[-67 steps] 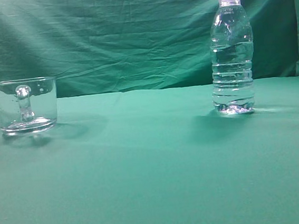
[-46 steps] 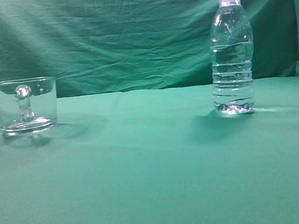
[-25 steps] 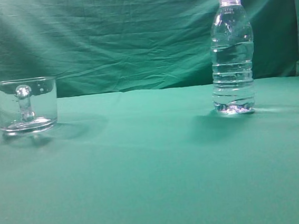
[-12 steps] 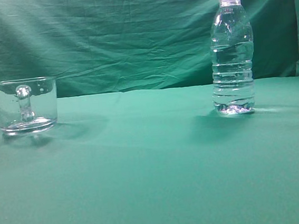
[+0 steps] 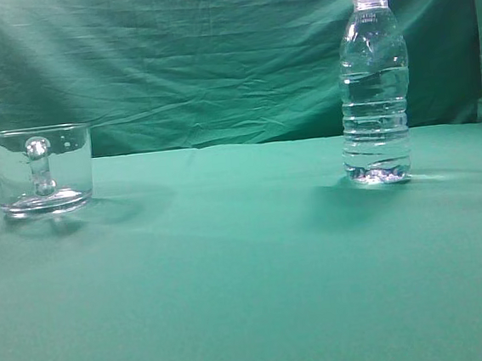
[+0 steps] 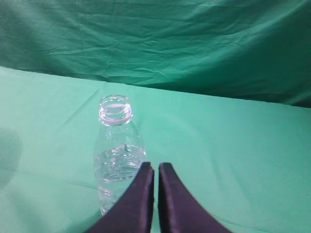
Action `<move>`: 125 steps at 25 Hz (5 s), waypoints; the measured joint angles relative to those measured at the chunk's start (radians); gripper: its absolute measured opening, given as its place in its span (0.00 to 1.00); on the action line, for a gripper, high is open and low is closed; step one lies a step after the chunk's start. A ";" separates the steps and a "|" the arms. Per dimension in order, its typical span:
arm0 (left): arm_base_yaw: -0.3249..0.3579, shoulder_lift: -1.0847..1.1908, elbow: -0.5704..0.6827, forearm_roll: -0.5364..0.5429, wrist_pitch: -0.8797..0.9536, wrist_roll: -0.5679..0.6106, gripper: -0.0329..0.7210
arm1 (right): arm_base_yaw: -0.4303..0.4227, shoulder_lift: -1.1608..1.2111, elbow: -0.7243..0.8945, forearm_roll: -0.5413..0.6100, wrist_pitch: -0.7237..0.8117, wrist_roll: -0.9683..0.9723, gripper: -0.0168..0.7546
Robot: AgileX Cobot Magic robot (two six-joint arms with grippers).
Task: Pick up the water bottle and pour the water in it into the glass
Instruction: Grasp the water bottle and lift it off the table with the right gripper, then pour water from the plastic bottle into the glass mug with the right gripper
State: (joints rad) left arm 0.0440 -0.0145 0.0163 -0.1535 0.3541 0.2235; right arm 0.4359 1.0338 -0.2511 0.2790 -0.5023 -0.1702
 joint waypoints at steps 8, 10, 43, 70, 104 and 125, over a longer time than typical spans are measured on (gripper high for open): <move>0.000 0.000 0.000 0.000 0.000 0.000 0.04 | 0.065 0.284 -0.027 -0.002 -0.199 0.067 0.08; 0.000 0.000 0.000 0.000 0.000 0.000 0.04 | 0.068 0.320 -0.039 -0.025 -0.208 0.078 0.23; 0.000 0.000 0.000 0.000 0.000 0.000 0.04 | 0.029 0.922 -0.382 -0.044 -0.468 0.277 0.86; 0.000 0.000 0.000 0.000 0.000 0.000 0.04 | 0.023 0.975 -0.399 -0.143 -0.498 0.242 0.31; 0.000 0.000 0.000 0.000 0.000 0.000 0.04 | 0.196 0.878 -1.007 -0.514 0.479 -0.169 0.31; 0.000 0.000 0.000 0.000 0.000 0.000 0.04 | 0.240 1.178 -1.384 -0.559 0.537 -0.503 0.31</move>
State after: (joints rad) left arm 0.0440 -0.0145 0.0163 -0.1535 0.3541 0.2235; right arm 0.6763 2.2121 -1.6356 -0.2803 0.0343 -0.6728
